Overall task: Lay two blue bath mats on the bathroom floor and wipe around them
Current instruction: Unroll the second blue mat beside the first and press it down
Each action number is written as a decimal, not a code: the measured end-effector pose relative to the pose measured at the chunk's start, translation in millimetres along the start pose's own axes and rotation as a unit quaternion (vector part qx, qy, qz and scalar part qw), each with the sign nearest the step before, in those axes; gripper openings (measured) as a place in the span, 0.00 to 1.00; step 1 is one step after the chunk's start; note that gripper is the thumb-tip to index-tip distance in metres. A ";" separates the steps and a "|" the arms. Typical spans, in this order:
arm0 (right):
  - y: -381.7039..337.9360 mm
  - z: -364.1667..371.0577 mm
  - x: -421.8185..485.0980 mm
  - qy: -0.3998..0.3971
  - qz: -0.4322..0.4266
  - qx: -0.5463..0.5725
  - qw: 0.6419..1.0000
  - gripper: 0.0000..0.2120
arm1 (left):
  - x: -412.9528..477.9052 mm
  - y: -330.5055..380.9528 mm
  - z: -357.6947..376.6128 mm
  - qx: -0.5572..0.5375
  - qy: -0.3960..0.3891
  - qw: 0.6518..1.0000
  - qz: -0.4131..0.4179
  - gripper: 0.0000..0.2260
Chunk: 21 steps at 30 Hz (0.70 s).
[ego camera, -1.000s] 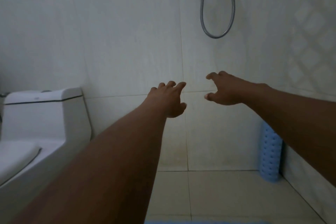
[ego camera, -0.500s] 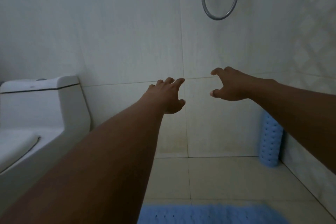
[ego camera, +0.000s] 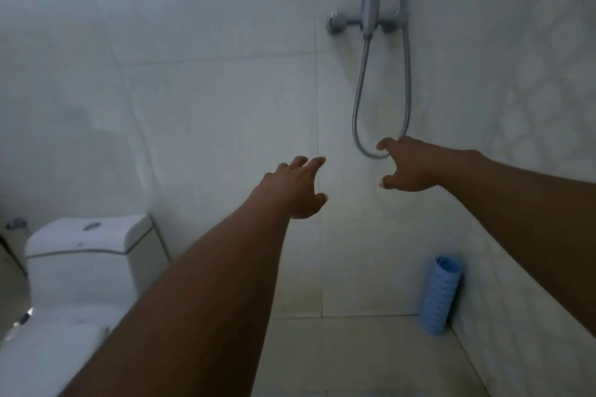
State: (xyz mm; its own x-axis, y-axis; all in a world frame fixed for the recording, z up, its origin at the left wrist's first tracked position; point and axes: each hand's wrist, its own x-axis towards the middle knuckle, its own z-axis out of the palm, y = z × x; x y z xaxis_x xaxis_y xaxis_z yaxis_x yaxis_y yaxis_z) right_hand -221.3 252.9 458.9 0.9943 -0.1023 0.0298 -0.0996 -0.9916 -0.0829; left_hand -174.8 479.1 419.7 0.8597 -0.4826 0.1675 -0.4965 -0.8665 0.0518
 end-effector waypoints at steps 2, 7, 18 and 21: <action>-5.9 -76.3 -7.2 0.000 0.011 0.009 1.000 0.42 | 8.0 11.5 -72.3 -0.013 -0.002 1.000 0.017 0.36; -20.2 -213.8 -30.9 0.011 0.033 0.040 0.999 0.40 | 19.3 36.3 -206.3 -0.019 -0.024 0.998 0.053 0.36; 27.7 -278.6 -74.3 -0.009 0.111 0.062 0.992 0.39 | 55.8 83.3 -269.5 -0.024 -0.089 0.993 0.070 0.36; 61.9 -272.5 -81.0 -0.022 0.134 0.066 0.989 0.39 | 72.1 116.7 -256.0 -0.035 -0.101 0.990 0.087 0.36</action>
State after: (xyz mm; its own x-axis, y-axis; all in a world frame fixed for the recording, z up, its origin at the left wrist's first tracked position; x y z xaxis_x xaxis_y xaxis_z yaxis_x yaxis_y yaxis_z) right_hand -318.4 178.2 722.8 0.9340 -0.3532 -0.0541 -0.3565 -0.9103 -0.2103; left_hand -201.5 375.9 689.9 0.7629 -0.6462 -0.0201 -0.6408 -0.7599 0.1092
